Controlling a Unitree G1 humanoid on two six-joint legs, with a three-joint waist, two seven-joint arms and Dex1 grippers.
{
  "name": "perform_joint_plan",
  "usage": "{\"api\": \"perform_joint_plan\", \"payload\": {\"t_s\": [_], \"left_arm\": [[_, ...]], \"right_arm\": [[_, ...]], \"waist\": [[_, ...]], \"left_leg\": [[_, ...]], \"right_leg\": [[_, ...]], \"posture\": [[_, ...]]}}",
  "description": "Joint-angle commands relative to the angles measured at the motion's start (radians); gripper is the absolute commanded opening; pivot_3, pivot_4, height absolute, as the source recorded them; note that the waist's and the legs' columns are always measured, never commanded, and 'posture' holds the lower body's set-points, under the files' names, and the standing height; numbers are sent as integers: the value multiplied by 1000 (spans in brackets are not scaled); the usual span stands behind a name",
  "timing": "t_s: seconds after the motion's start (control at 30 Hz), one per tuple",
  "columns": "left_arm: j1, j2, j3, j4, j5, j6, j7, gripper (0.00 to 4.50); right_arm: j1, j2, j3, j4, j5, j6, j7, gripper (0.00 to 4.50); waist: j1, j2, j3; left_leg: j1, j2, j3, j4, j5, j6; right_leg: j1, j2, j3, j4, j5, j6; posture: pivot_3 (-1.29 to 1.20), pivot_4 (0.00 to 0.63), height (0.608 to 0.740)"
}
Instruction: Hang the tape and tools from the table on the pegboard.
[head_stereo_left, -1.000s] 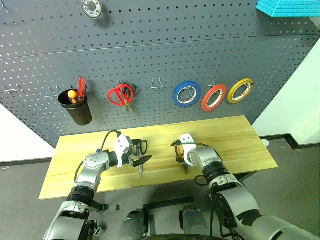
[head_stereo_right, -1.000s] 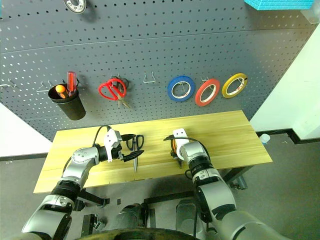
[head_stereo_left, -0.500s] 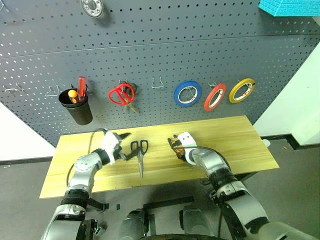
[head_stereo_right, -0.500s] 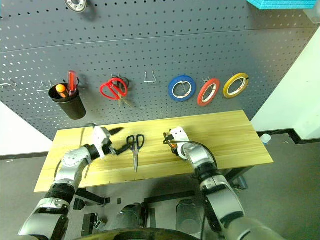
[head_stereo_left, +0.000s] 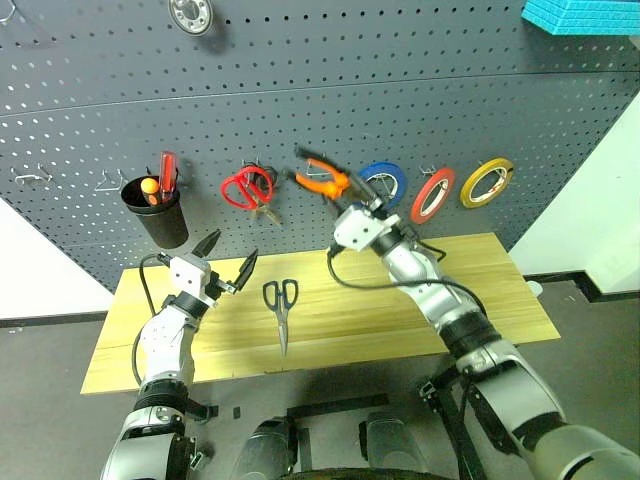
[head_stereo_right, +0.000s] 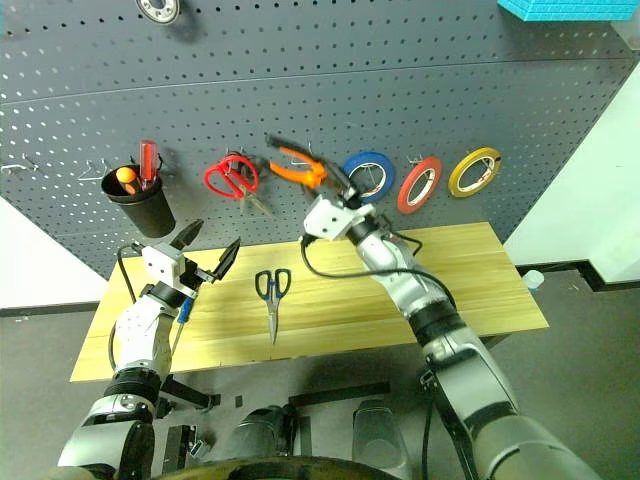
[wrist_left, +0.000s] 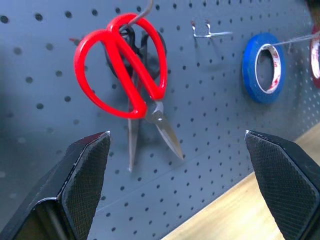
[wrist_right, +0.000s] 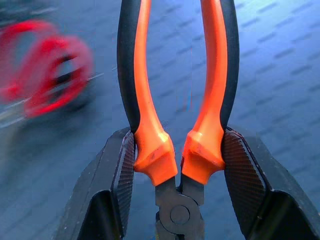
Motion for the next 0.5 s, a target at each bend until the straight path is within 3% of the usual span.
{"api": "perform_joint_plan", "payload": {"t_s": [0.03, 0.2, 0.5], "left_arm": [[25, -8, -7, -64, 2, -25, 24, 4500], [94, -23, -28, -143, 7, -6, 44, 4500], [165, -7, -42, -241, 11, 54, 69, 4500]], "right_arm": [[-121, 21, -25, 134, -13, -85, -112, 2181], [-248, 70, -67, 295, 61, -152, -144, 2181], [-397, 223, -208, 481, 301, -136, 18, 2181]], "waist": [[3, 0, 0], [3, 0, 3], [4, 3, 30]], "left_leg": [[0, 0, 0, 0, 0, 0], [0, 0, 0, -1, 0, 0], [1, 2, -1, -2, 0, 0]], "right_leg": [[0, 0, 0, 0, 0, 0], [0, 1, 1, 1, 0, -1], [0, 3, 2, 2, 1, -3]], "posture": [[-62, 67, 725], [-44, 93, 725], [-9, 137, 725]]}}
